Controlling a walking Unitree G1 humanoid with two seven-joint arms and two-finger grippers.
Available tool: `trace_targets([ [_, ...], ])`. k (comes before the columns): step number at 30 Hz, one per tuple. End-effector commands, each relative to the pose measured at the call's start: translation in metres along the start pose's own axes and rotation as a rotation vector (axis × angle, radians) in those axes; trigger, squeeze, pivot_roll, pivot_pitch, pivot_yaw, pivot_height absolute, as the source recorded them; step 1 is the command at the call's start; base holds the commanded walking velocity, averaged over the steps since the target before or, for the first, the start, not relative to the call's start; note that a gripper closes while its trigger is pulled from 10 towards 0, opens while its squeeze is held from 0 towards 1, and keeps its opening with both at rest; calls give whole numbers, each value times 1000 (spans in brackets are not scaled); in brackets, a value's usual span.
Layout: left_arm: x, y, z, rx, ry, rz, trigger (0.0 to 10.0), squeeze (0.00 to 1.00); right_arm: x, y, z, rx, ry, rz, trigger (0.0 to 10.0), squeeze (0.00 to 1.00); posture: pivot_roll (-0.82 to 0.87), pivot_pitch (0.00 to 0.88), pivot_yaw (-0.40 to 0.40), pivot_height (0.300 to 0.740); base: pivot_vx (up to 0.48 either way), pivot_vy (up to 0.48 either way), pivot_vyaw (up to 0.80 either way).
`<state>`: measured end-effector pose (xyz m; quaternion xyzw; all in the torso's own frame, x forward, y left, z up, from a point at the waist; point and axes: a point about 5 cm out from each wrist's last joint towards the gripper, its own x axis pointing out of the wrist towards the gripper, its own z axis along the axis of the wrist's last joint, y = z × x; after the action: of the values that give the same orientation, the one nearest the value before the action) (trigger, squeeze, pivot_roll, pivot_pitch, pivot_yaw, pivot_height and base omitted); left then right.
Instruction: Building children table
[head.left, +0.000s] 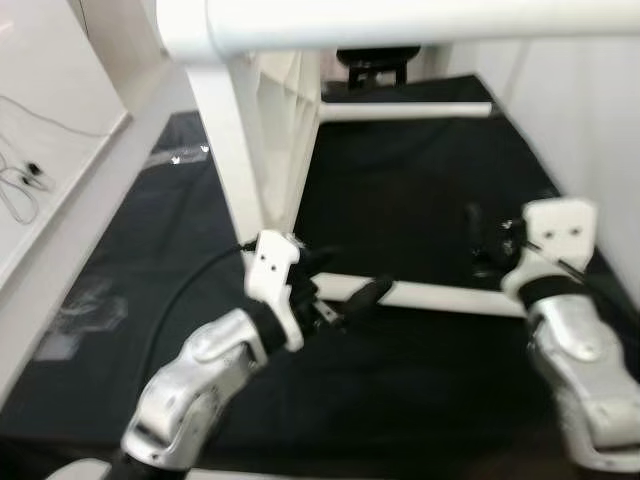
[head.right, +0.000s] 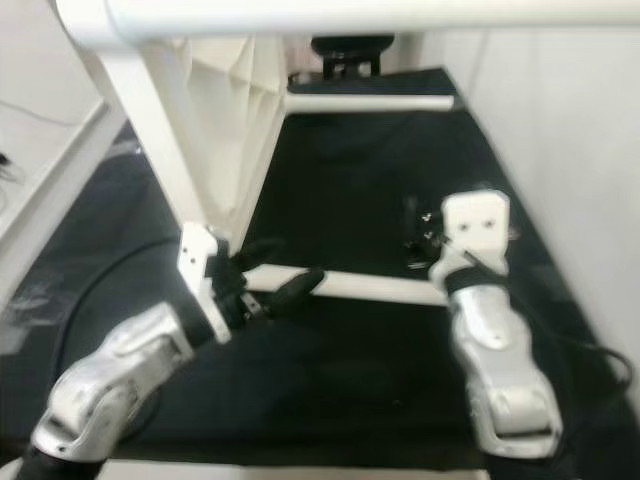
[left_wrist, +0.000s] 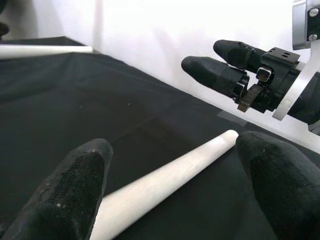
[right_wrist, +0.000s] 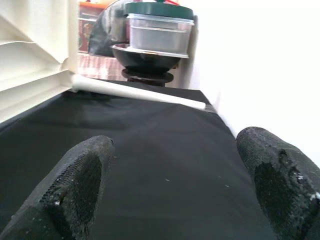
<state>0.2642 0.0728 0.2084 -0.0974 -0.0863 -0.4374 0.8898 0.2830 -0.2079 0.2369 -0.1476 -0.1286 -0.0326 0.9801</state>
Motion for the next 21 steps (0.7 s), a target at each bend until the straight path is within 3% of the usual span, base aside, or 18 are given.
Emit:
trace_targets([
  [1, -6, 12, -7, 50, 25, 77, 2431, 0, -2, 5, 1, -25, -8, 31, 10000, 0, -107, 144, 113, 740, 0, 0, 0],
  [2, -6, 12, -7, 50, 25, 77, 2431, 0, -2, 5, 1, -25, -8, 31, 10000, 0, -107, 144, 113, 740, 0, 0, 0],
  [3, -8, 22, -11, 92, 42, 145, 0, 0, -3, 6, 1, -40, -11, 39, 10000, 0, -111, 139, 112, 740, 0, 0, 0],
  [7, -16, 39, -16, 131, 58, 254, 0, 0, -5, 2, 3, -76, -23, 52, 10000, 0, -118, 132, 113, 740, 0, 0, 0],
  [14, -19, 46, -21, 132, 60, 295, 0, 0, -11, -1, 13, -169, -83, 109, 10000, 0, -131, 124, 117, 740, 0, 0, 0],
  [16, -20, 48, -22, 134, 58, 311, 0, 0, -15, 0, 17, -223, -112, 133, 10000, 0, -137, 122, 120, 740, 0, 0, 0],
  [18, -22, 53, -24, 134, 54, 360, 0, 0, -23, 0, 31, -360, -203, 148, 10000, 0, -149, 118, 134, 740, 0, 0, 0],
  [19, -22, 53, -24, 134, 54, 360, 0, 0, -23, 0, 31, -360, -203, 148, 10000, 0, -149, 118, 134, 740, 0, 0, 0],
  [21, -25, 58, -27, 150, 53, 407, 0, 0, -30, -1, 44, -458, -283, 125, 10000, 0, -153, 113, 139, 740, 0, 0, 0],
])
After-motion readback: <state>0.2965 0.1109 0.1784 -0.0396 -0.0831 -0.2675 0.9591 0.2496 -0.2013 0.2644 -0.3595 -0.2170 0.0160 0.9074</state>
